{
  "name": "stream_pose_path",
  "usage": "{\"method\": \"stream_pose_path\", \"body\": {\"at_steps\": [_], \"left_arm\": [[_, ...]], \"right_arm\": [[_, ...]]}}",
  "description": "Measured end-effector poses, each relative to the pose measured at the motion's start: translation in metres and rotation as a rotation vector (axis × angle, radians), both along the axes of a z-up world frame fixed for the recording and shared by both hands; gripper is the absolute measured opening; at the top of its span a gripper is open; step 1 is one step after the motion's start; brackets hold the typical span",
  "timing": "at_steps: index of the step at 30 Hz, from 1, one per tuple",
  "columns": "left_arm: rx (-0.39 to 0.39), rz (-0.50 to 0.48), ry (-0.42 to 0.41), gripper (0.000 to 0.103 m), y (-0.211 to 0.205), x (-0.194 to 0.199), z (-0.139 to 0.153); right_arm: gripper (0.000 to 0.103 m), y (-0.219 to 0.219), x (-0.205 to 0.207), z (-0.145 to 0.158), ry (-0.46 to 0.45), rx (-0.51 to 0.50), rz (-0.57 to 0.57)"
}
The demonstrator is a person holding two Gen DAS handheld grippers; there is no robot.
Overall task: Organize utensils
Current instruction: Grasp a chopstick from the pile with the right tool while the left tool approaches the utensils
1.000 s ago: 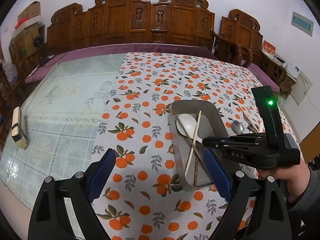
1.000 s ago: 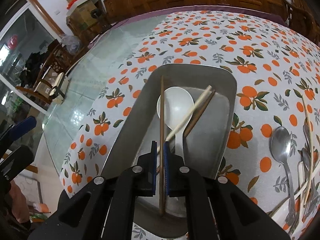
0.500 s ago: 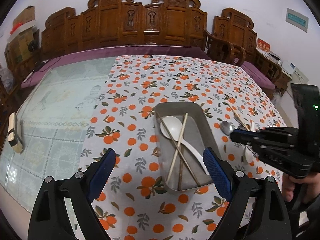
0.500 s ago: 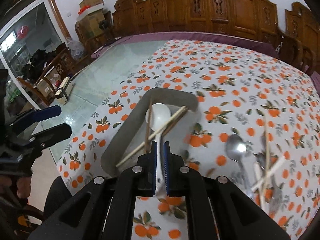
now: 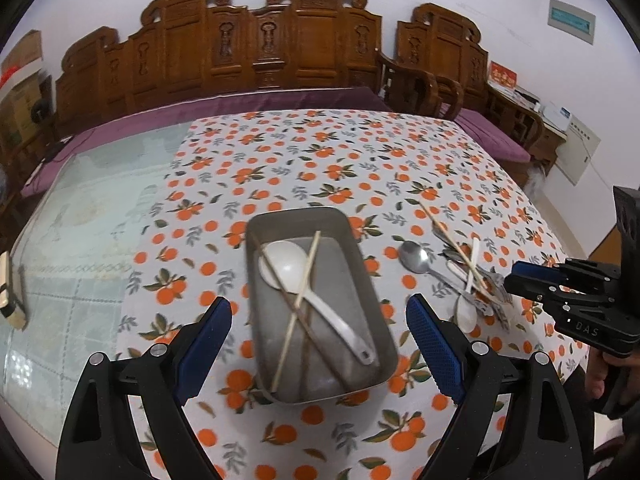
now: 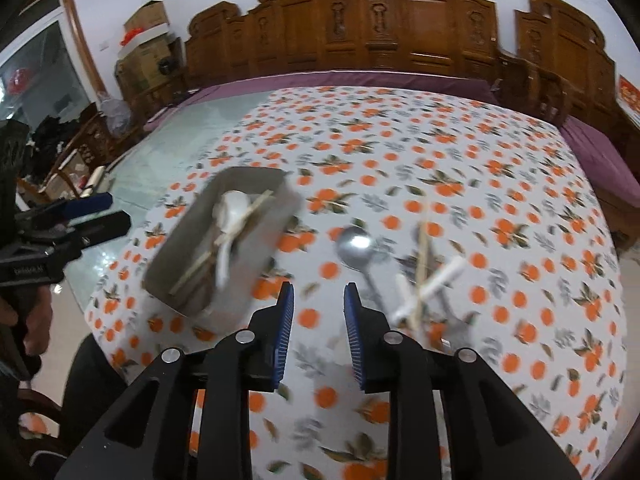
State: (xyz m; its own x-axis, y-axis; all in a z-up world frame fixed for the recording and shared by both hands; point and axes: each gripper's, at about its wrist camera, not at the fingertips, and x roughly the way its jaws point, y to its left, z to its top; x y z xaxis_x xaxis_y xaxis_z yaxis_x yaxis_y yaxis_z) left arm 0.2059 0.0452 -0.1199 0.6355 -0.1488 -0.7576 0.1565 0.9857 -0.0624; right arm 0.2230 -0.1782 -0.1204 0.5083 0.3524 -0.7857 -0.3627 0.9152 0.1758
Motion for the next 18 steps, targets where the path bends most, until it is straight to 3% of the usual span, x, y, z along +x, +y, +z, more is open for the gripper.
{"method": "stream_pose_path", "body": {"at_steps": [9,18], "left_arm": [[-0.004,-0.05,0.027,0.085,-0.038,0.016,-0.013],[0.006,-0.096,0.057,0.085,-0.069,0.022,-0.027]], "right_arm": [[0.028,-0.048,0.01,-0.021,0.047,-0.013,-0.073],[0.028,-0.046,0.045,-0.052,0.129,0.022,-0.069]]}}
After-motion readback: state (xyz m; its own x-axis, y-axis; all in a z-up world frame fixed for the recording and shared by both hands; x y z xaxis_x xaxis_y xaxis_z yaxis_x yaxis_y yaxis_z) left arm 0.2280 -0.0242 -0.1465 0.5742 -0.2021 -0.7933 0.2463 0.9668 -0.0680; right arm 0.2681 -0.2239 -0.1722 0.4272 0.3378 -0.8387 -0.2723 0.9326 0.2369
